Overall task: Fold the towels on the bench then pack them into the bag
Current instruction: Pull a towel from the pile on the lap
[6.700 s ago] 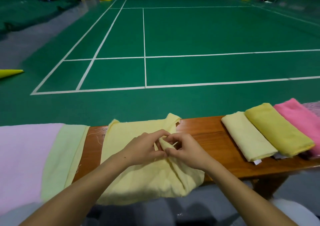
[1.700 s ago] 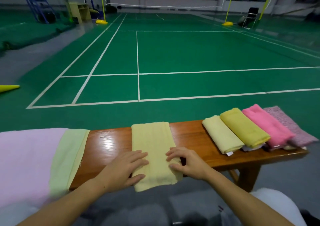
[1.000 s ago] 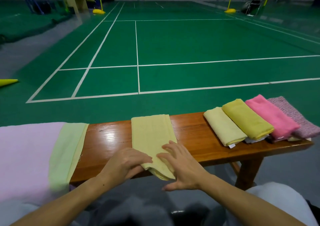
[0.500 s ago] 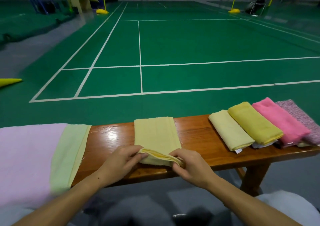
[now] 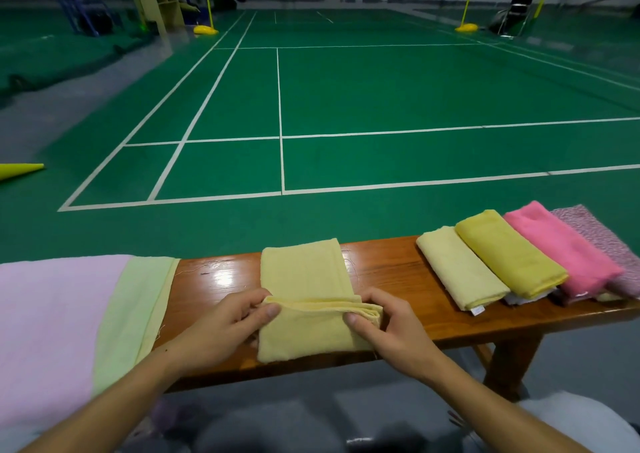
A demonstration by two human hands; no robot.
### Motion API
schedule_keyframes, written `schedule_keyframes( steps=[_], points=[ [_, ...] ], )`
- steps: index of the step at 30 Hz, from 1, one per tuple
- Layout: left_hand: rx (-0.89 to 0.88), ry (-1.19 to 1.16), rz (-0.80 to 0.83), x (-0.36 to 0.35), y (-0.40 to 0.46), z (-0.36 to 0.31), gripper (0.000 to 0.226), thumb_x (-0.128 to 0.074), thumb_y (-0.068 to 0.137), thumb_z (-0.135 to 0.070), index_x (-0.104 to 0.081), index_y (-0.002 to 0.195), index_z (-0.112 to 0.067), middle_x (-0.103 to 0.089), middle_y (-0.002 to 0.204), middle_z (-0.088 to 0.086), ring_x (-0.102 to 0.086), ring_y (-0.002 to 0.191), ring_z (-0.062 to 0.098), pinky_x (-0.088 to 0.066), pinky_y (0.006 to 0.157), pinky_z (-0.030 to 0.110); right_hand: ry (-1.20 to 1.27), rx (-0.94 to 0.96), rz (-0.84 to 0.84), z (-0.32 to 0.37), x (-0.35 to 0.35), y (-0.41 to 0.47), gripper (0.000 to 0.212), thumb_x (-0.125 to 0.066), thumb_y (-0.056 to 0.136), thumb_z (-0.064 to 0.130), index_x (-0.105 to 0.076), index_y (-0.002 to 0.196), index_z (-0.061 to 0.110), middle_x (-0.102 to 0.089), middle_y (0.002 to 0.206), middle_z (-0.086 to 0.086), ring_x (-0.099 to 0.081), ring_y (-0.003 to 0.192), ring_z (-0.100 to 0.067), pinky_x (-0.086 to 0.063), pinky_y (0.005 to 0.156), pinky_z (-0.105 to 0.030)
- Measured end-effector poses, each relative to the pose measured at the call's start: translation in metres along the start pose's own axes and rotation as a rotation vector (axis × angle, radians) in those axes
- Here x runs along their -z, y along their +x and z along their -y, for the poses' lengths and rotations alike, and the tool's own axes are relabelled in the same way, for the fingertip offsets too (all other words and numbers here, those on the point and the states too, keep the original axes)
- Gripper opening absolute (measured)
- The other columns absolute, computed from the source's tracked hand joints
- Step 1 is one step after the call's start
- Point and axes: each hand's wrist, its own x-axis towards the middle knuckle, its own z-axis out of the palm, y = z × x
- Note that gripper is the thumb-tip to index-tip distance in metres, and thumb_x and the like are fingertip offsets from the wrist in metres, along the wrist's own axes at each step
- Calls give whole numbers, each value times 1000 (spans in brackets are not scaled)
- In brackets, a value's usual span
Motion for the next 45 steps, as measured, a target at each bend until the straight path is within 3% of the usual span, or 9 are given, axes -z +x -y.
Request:
schedule_keyframes(
  steps=[5, 11, 14, 19, 25, 29, 34, 39, 45],
  points=[
    [77, -119, 7, 6, 1, -3, 29, -53, 108, -28, -63, 100, -2, -59, 80, 3, -56, 70, 14, -50, 62, 28, 31, -37, -20, -1, -4, 5, 10, -72, 99, 26, -72, 103, 18, -71, 97, -2, -65, 91, -22, -54, 74, -38],
    [296, -471, -272, -10, 22, -12, 29, -63, 99, -33, -66, 105, -5, -73, 75, -3, -66, 61, 10, -50, 52, 23, 53, -164, -192, -6, -14, 43, 13, -79, 92, 26, -76, 100, 16, -77, 94, 2, -71, 86, -14, -58, 72, -31],
    [309, -344, -354, -4, 37, -10, 40, -86, 83, -19, -66, 116, -10, -81, 99, 4, -79, 88, 22, -62, 68, 35, 15, -227, -250, -16, -21, 73, 15, -82, 90, 28, -77, 98, 16, -79, 89, 3, -73, 81, -10, -57, 65, -23],
    [271, -249, -558, 5, 73, 6, 14, -75, 95, -12, -70, 107, -7, -81, 91, 0, -78, 83, 12, -57, 57, 21, 63, -329, -338, -32, -24, 114, 22, -83, 89, 25, -75, 103, 11, -78, 91, 2, -73, 76, -2, -56, 63, -21],
    [336, -118, -614, 17, 97, 31, 18, -75, 96, -16, -68, 106, -2, -78, 86, 2, -74, 68, 7, -53, 55, 17, -126, -347, -371, -56, -27, 135, 33, -82, 89, 33, -71, 113, 13, -76, 103, 4, -71, 90, -6, -63, 79, -32],
    [336, 330, -696, 27, 100, 37, 33, -73, 95, -38, -59, 122, -23, -71, 117, -7, -69, 101, 15, -58, 88, 41, -410, -246, -413, -59, -20, 132, 44, -71, 96, 44, -62, 133, 21, -65, 123, 9, -60, 112, -5, -54, 97, -29],
    [-41, 922, -421, -12, 82, 37, 52, -39, 106, -52, -51, 148, -23, -52, 153, -5, -45, 144, 18, -36, 120, 37, -680, 110, -128, -48, -34, 113, 37, -54, 106, 33, -58, 141, 21, -54, 147, 6, -49, 136, -10, -42, 118, -36],
    [86, 1091, -133, -31, 72, 60, 74, -10, 107, -66, 3, 166, -24, 19, 169, -4, 21, 157, 14, 16, 125, 34, -909, 133, 258, -57, -52, 91, 61, -25, 112, 46, -16, 166, 21, -1, 174, 2, 6, 161, -14, 2, 131, -40],
    [59, 1051, -114, -1, 67, 69, 78, -19, 103, -71, -13, 167, -27, 8, 173, -7, 10, 160, 10, -5, 131, 39, -914, 21, 211, -64, -20, 89, 66, -26, 111, 53, -15, 166, 20, 3, 174, 2, 12, 159, -12, -1, 131, -40]
  ],
)
